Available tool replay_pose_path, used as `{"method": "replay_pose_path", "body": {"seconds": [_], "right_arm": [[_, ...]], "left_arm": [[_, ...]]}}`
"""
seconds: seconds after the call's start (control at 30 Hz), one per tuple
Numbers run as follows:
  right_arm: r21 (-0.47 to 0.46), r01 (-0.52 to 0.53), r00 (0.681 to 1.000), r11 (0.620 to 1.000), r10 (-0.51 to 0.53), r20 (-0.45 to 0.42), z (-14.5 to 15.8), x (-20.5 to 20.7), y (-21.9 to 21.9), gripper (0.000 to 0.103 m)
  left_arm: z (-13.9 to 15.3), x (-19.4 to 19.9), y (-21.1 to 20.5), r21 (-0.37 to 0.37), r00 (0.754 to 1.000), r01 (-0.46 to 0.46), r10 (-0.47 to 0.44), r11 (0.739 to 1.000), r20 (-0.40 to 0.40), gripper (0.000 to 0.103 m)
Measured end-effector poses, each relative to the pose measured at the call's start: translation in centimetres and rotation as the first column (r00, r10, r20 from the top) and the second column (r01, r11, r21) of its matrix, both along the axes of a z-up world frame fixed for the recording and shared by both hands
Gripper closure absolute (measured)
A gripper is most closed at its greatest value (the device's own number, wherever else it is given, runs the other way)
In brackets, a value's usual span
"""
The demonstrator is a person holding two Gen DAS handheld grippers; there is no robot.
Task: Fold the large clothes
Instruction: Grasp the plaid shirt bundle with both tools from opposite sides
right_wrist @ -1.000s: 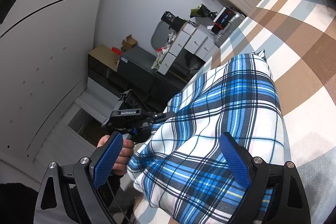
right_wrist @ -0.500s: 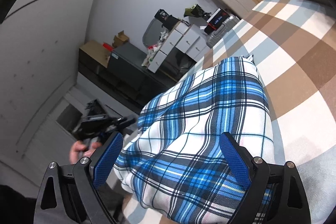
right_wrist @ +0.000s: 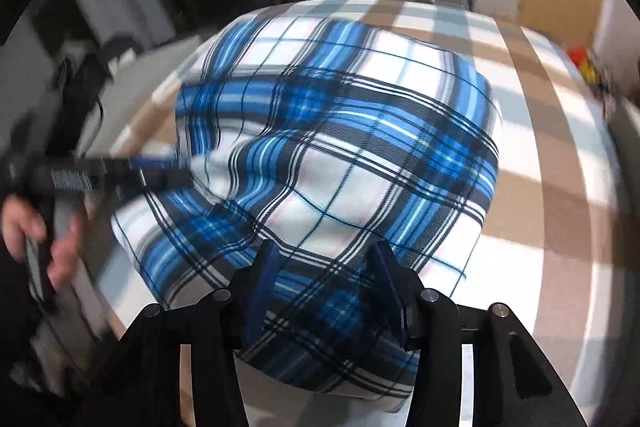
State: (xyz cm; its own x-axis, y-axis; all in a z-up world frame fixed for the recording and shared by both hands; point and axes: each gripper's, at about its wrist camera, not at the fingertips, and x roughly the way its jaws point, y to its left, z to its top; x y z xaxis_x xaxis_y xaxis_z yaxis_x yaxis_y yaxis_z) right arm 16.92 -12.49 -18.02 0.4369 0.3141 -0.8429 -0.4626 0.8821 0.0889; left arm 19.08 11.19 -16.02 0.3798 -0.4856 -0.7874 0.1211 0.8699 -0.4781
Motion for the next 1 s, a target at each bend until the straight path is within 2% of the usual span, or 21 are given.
{"method": "replay_pose_path", "body": {"seconds": [0.07,0.13,0.17,0.2,0.23,0.3,0.37,0.43,0.47,0.5,0.53,0.6,0.67,0.73,0.8,0.87,0.9,1.0], "right_arm": [[-0.085,-0.035,0.999,0.996,0.032,-0.033,0.1,0.1,1.0,0.056],[-0.138,-0.057,0.994,0.989,0.043,-0.102,1.0,1.0,1.8,0.056],[-0.137,-0.062,0.99,0.989,0.043,-0.134,1.8,1.7,2.0,0.059],[-0.084,-0.054,0.99,0.995,0.042,-0.137,3.6,2.6,2.0,0.059],[-0.046,-0.037,0.993,0.998,0.031,-0.111,5.0,3.2,1.9,0.058],[-0.027,-0.014,0.999,1.0,0.013,-0.04,7.8,4.6,2.4,0.048],[0.0,-0.035,0.999,0.999,0.035,-0.026,9.0,7.1,4.3,0.048],[-0.029,-0.049,0.996,0.998,0.046,-0.082,8.2,10.0,6.8,0.051],[-0.074,-0.055,0.992,0.996,0.047,-0.114,7.1,11.5,8.4,0.058],[-0.105,-0.079,0.987,0.991,0.063,-0.15,5.9,12.7,10.0,0.072],[-0.131,-0.1,0.981,0.986,0.075,-0.181,4.7,13.5,11.2,0.077],[-0.221,-0.128,0.972,0.967,0.077,-0.223,2.1,14.6,13.4,0.08],[-0.309,-0.135,0.969,0.941,0.061,-0.239,-0.3,15.3,15.1,0.08],[-0.322,-0.111,0.971,0.94,0.034,-0.235,-1.0,15.7,15.4,0.08],[-0.294,-0.075,0.963,0.953,-0.007,-0.268,-0.8,16.6,15.0,0.08],[-0.203,-0.042,0.954,0.978,-0.021,-0.3,0.4,17.1,13.6,0.082],[-0.121,-0.008,0.957,0.993,-0.027,-0.287,2.0,16.6,11.7,0.083],[-0.019,0.036,0.977,0.999,-0.039,-0.209,5.6,13.4,6.8,0.079]], "left_arm": [[0.2,0.2,0.3,0.003,1.0,-0.008,0.008,1.0,-0.01,0.042],[1.4,-0.3,0.5,0.014,1.0,-0.029,0.029,0.999,0.01,0.042],[2.4,-0.9,0.5,0.019,0.999,-0.026,0.025,0.999,0.041,0.042],[3.5,-1.8,0.3,0.024,0.996,-0.034,0.032,0.999,0.078,0.042],[4.3,-2.4,0.0,0.017,0.993,-0.031,0.029,0.999,0.114,0.042],[5.8,-3.6,-0.6,-0.021,0.982,0.012,-0.008,1.0,0.187,0.042],[5.9,-3.6,-1.5,-0.046,0.975,0.049,-0.038,0.998,0.217,0.042],[3.7,-2.8,-2.5,0.003,0.981,0.073,-0.073,0.997,0.18,0.042],[2.3,-2.5,-2.7,0.013,0.986,0.079,-0.08,0.997,0.149,0.042],[0.6,-2.0,-2.7,-0.003,0.99,0.092,-0.091,0.996,0.106,0.042],[-0.8,-1.8,-2.4,-0.026,0.993,0.086,-0.083,0.996,0.085,0.043],[-1.6,-2.1,-2.1,-0.032,0.989,0.081,-0.076,0.996,0.129,0.043],[-1.7,-2.2,-2.1,-0.013,0.986,0.092,-0.09,0.996,0.138,0.043],[-1.9,-2.1,-2.0,-0.02,0.986,0.089,-0.085,0.996,0.141,0.043],[-2.0,-1.8,-1.9,-0.026,0.987,0.084,-0.08,0.996,0.138,0.043],[-2.0,-2.1,-1.6,-0.049,0.989,0.077,-0.07,0.996,0.132,0.043],[-1.9,-3.1,-1.1,-0.064,0.99,0.071,-0.063,0.995,0.124,0.043],[-1.6,-2.6,0.0,-0.117,0.995,0.057,-0.047,0.992,0.085,0.042]]}}
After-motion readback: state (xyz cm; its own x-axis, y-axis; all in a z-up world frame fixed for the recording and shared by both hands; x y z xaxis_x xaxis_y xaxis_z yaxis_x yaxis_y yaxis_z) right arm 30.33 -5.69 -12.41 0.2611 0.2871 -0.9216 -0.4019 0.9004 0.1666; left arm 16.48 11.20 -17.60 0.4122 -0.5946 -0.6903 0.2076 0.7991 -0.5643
